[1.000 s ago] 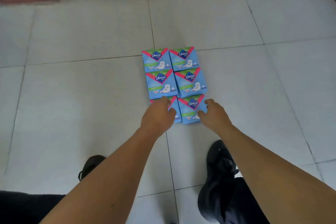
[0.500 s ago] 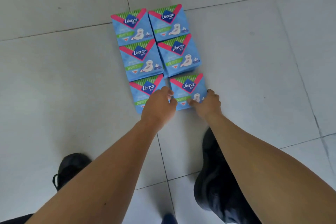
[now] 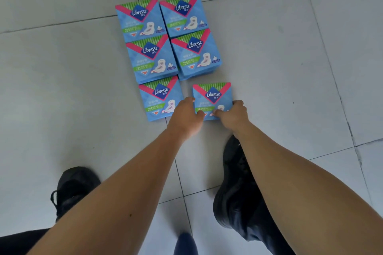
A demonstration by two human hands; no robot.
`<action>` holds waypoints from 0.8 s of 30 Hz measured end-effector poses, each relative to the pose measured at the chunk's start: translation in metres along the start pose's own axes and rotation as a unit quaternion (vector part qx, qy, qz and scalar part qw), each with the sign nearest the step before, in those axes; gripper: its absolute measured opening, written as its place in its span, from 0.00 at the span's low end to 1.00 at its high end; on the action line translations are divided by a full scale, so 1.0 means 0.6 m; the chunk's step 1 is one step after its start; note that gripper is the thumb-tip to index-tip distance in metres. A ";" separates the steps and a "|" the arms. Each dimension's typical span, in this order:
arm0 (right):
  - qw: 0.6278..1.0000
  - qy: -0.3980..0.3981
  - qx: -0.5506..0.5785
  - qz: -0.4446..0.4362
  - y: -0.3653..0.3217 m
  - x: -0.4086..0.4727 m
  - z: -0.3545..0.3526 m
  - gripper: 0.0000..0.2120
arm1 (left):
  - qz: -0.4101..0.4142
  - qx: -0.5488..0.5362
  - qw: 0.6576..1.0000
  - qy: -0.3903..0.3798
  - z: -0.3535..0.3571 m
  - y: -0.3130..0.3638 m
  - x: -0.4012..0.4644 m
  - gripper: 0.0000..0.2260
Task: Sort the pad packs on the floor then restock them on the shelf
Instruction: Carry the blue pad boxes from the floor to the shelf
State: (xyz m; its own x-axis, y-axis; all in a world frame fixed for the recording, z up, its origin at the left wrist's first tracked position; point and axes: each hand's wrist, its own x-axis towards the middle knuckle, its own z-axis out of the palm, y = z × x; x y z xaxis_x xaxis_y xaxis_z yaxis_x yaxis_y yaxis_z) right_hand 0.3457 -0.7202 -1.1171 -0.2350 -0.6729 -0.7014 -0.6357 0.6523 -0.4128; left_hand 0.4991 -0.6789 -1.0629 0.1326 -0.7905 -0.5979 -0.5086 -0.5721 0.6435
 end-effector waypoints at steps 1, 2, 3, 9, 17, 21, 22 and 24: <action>1.000 -0.001 -0.006 -0.002 -0.001 0.000 0.000 0.35 | 0.006 -0.012 1.000 -0.005 0.004 -0.001 0.003 0.16; 1.000 -0.004 -0.012 -0.001 -0.003 0.001 0.000 0.34 | 0.012 -0.025 1.000 -0.010 0.008 -0.001 0.004 0.15; 1.000 -0.008 -0.020 0.003 -0.005 0.002 -0.001 0.34 | 0.010 -0.042 0.999 -0.018 0.012 -0.001 0.004 0.15; 0.999 -0.034 -0.002 0.005 0.001 0.001 -0.008 0.38 | -0.039 -0.146 0.988 -0.041 0.024 0.003 0.010 0.16; 0.990 -0.041 0.120 -0.067 -0.001 -0.041 -0.048 0.24 | 0.014 -0.122 0.992 -0.001 -0.014 0.017 0.003 0.06; 0.986 -0.057 0.110 -0.109 -0.038 -0.087 -0.096 0.22 | 0.038 -0.129 0.991 0.025 -0.057 0.037 -0.029 0.13; 0.984 -0.060 0.112 -0.123 -0.054 -0.104 -0.108 0.20 | 0.032 -0.135 0.990 0.038 -0.073 0.043 -0.043 0.15; 0.979 -0.070 0.115 -0.156 -0.094 -0.146 -0.128 0.16 | 0.014 -0.169 0.984 0.052 -0.111 0.055 -0.071 0.16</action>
State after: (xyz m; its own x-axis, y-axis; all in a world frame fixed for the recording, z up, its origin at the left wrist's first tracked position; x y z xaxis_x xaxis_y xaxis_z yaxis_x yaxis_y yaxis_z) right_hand 0.3457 -0.7245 -0.9878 0.0563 -0.8077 -0.5869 -0.4748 0.4954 -0.7274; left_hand 0.5337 -0.6785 -0.9844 0.2167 -0.8155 -0.5367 -0.2044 -0.5754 0.7919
